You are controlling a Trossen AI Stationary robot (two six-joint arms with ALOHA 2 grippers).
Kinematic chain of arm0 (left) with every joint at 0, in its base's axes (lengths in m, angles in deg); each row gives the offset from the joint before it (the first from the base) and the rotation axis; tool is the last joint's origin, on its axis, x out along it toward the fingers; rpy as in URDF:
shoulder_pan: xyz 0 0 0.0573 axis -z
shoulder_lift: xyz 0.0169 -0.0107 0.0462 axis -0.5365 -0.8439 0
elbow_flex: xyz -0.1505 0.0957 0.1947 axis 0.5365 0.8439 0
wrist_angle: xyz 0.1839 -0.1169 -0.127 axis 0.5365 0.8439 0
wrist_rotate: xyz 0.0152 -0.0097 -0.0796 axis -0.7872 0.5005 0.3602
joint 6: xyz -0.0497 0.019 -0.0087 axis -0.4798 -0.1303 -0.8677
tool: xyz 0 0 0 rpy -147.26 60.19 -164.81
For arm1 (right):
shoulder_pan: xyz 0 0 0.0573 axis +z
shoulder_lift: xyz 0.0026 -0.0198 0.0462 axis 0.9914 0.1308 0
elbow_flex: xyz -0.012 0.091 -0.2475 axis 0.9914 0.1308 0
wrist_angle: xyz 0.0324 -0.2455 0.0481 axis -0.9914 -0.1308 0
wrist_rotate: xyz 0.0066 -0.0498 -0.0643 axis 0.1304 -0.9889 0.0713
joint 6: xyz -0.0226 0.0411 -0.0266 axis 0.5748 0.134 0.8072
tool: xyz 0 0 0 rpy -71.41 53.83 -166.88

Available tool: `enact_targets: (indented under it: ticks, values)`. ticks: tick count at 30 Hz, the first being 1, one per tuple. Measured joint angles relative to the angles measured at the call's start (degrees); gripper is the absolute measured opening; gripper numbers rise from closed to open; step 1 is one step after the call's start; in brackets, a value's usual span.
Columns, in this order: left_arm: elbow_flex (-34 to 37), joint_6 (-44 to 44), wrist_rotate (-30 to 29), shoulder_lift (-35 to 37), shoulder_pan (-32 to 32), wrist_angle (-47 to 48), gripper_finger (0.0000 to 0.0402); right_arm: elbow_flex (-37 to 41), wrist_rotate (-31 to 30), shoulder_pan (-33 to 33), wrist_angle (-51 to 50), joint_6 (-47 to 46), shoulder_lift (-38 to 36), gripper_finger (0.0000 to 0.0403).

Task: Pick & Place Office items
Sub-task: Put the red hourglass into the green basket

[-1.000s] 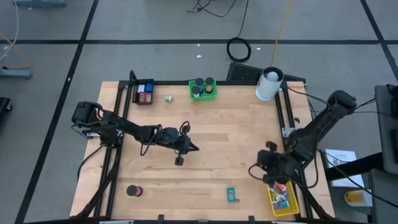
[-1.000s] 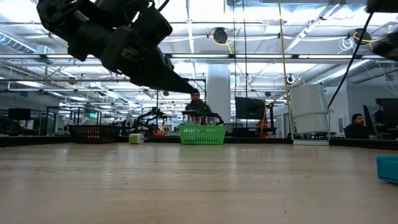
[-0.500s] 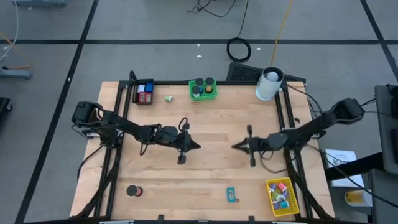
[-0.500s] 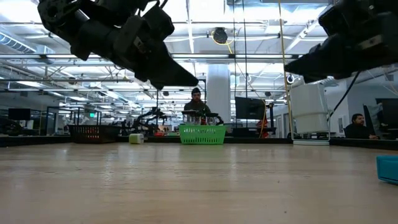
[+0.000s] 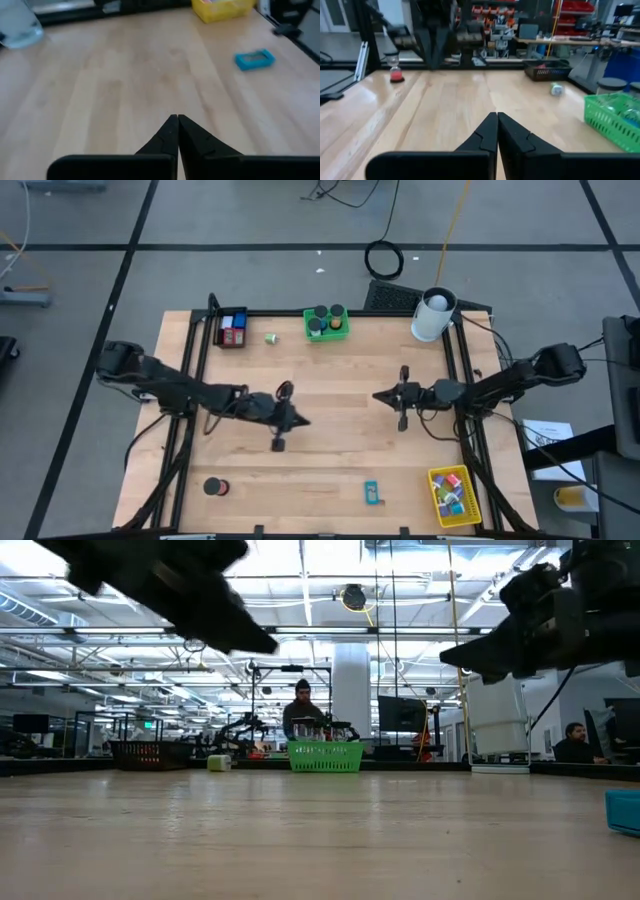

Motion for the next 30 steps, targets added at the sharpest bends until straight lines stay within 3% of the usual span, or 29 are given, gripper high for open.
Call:
enact_targets:
  ticks: [8,12,16,26,30]
  values:
    - [-1.3,-15.2,-9.0,13.4,11.9,26.5,0.0003,-5.1,1.2,0.3,1.1,-1.3,9.3,0.0001]
    - [-5.9,-24.9,-14.2,15.9,18.6,42.7,0.0013,-8.7,1.2,1.1,1.4,-0.8,14.7,0.0001]
    - [-11.7,-31.9,-15.5,15.8,24.5,53.4,0.002,-11.4,1.2,2.1,2.9,1.3,19.7,0.0001]
    - [-18.4,-53.1,-14.4,15.3,34.2,65.9,0.0021,-12.9,1.2,2.7,2.4,2.0,23.0,0.0001]
    - [-20.7,-59.3,-12.5,11.7,37.0,68.6,0.0031,-12.9,1.3,2.7,2.7,2.0,23.0,0.0001]
